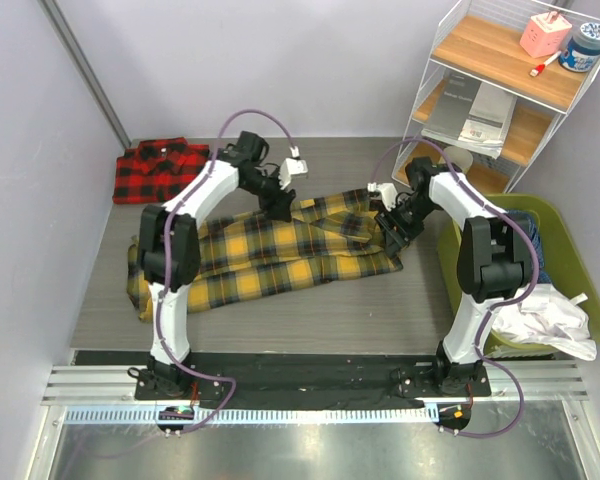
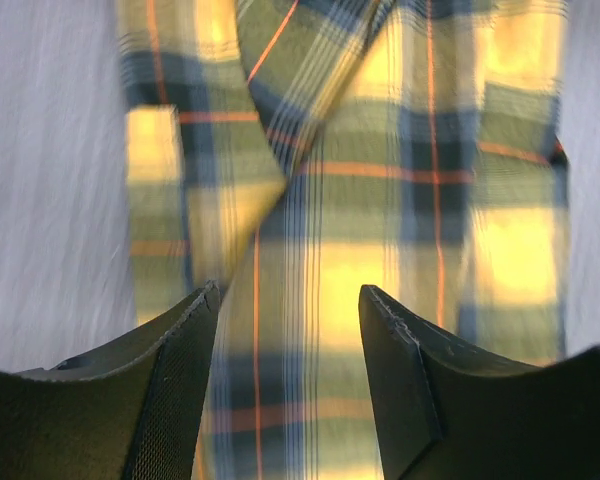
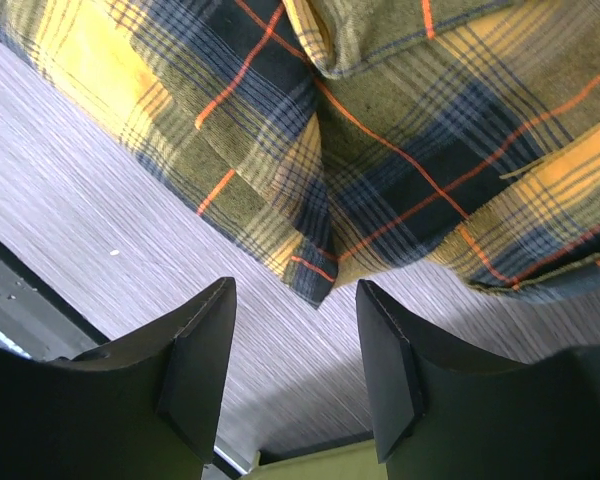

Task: Fold and stack the long sleeve shirts
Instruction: Fold the shirt

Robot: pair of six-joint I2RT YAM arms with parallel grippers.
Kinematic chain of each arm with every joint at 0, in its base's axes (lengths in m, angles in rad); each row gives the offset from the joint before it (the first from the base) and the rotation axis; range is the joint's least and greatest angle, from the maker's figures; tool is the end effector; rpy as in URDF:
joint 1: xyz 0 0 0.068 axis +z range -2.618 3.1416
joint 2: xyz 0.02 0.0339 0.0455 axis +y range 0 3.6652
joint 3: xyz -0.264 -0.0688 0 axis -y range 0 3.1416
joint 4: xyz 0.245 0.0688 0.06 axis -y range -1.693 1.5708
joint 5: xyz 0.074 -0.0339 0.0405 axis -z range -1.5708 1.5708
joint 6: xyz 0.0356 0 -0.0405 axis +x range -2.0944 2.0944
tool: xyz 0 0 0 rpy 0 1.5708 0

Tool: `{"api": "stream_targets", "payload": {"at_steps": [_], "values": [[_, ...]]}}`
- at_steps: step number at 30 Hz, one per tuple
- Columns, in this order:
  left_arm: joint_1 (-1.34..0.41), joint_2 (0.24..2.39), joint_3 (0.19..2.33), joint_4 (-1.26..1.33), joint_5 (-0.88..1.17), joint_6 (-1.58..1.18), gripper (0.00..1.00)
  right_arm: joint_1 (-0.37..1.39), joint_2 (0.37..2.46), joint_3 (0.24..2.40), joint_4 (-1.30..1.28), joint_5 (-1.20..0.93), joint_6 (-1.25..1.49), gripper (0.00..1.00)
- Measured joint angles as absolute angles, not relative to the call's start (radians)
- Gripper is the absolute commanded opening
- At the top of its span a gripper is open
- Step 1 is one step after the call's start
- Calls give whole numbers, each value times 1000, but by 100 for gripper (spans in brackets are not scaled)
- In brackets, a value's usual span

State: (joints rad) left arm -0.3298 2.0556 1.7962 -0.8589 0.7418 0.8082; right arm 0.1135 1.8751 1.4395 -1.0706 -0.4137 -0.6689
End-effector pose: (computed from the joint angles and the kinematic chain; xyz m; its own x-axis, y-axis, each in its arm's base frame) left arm 0.4076 -0.1649 0.2521 -0.2131 0.6364 -0.7414 0.9732 0.2052 -0.1036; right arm 0.3495 0.0542 0.2100 -0.6975 -0.6510 -0.2994 -0.7164 0.6413 0.2747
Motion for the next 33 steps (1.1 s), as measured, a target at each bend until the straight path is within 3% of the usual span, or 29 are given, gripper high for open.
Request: {"api": "stream_targets", "payload": {"at_steps": [9, 13, 16, 17, 18, 21, 23, 33], "values": [[-431, 2209, 1846, -812, 701, 786, 57, 111, 1891, 1408, -1028, -471, -641, 50], [-459, 2217, 1846, -811, 682, 817, 49, 111, 1919, 1391, -1005, -475, -627, 37], [-471, 2223, 1846, -812, 673, 841, 34, 111, 1938, 1390, -993, -478, -622, 22], [-472, 2225, 1846, -812, 672, 848, 26, 111, 1940, 1390, -989, -479, -617, 20], [-474, 2227, 1846, -812, 669, 852, 12, 111, 1940, 1390, -987, -479, -619, 16], [-477, 2228, 1845, -811, 664, 877, 0, 111, 1940, 1390, -983, -484, -614, 6], [-476, 2228, 1845, -812, 662, 881, 0, 111, 1940, 1390, -984, -488, -612, 1], [-474, 2135, 1769, -806, 667, 904, 0, 109, 1877, 1391, -1001, -519, -612, 1]]}}
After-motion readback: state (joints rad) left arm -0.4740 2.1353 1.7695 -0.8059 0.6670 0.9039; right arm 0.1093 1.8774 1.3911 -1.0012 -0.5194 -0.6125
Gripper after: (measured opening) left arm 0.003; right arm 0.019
